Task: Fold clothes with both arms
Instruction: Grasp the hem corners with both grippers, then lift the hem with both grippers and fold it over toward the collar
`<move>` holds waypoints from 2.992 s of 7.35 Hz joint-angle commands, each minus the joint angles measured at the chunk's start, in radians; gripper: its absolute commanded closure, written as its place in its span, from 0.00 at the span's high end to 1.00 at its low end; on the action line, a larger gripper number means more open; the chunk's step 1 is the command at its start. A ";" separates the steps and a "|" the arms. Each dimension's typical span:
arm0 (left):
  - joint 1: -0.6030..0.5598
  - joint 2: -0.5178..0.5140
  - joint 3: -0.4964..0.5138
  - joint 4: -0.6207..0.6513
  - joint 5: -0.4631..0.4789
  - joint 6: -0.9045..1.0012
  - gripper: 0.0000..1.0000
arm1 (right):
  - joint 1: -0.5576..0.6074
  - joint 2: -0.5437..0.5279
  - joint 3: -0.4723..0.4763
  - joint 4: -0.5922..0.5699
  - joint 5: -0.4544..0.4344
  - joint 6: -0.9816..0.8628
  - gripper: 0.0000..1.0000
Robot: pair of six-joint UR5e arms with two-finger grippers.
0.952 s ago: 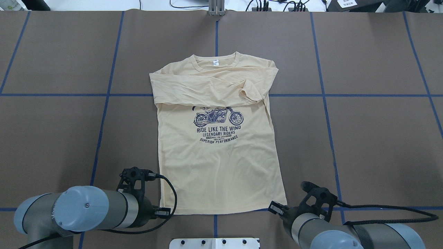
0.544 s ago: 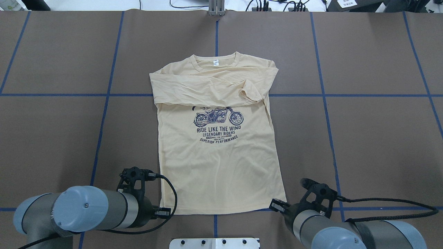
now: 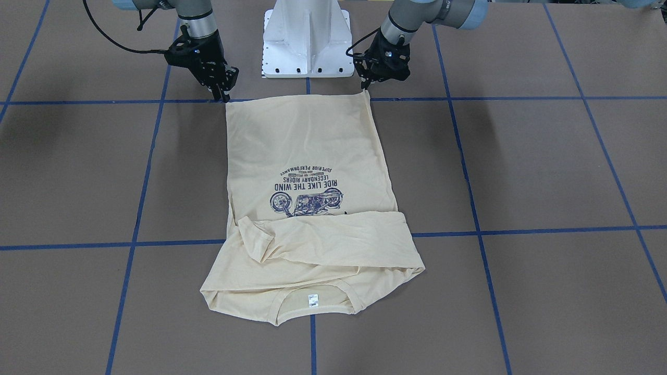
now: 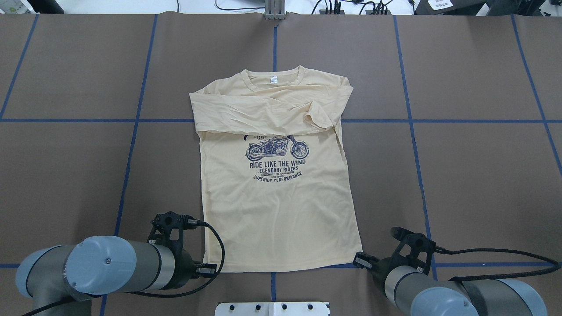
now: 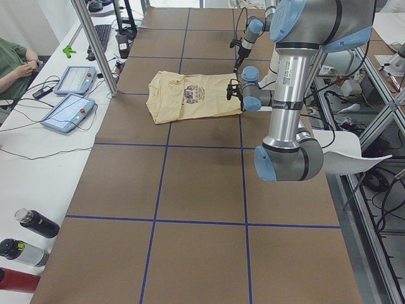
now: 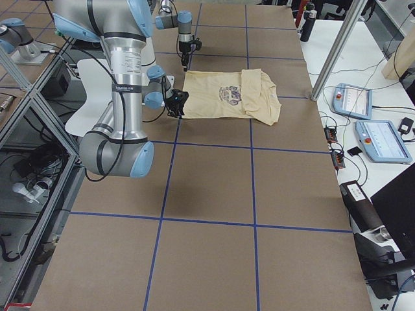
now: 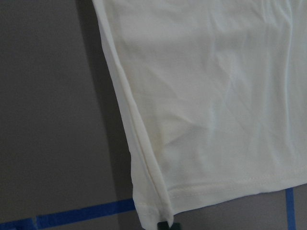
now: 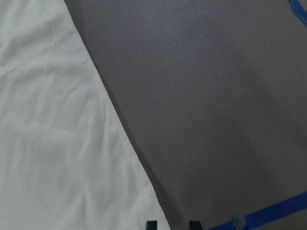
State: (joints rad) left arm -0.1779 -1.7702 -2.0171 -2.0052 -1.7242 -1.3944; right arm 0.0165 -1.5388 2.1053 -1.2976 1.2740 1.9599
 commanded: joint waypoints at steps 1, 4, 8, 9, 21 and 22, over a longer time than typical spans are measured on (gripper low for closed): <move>0.000 0.000 0.000 0.000 0.000 0.000 0.00 | -0.004 0.003 -0.008 0.012 -0.008 -0.001 0.35; 0.002 0.000 -0.038 0.038 0.000 0.000 0.00 | -0.007 0.006 -0.016 0.012 -0.033 -0.001 0.40; 0.005 0.000 -0.052 0.072 -0.017 0.000 0.00 | -0.010 0.051 -0.050 0.012 -0.041 -0.001 0.42; 0.005 0.000 -0.052 0.071 -0.017 0.000 0.00 | -0.010 0.051 -0.050 0.012 -0.042 0.002 0.37; -0.056 -0.030 -0.464 0.417 -0.346 0.015 0.00 | 0.166 0.035 0.598 -0.453 0.421 0.010 0.00; -0.101 -0.063 -0.431 0.427 -0.348 0.047 0.00 | 0.245 0.072 0.558 -0.475 0.479 -0.005 0.00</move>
State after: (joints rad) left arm -0.2302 -1.7966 -2.4394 -1.6354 -2.0339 -1.3733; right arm 0.1653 -1.5020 2.6500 -1.7114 1.6489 1.9663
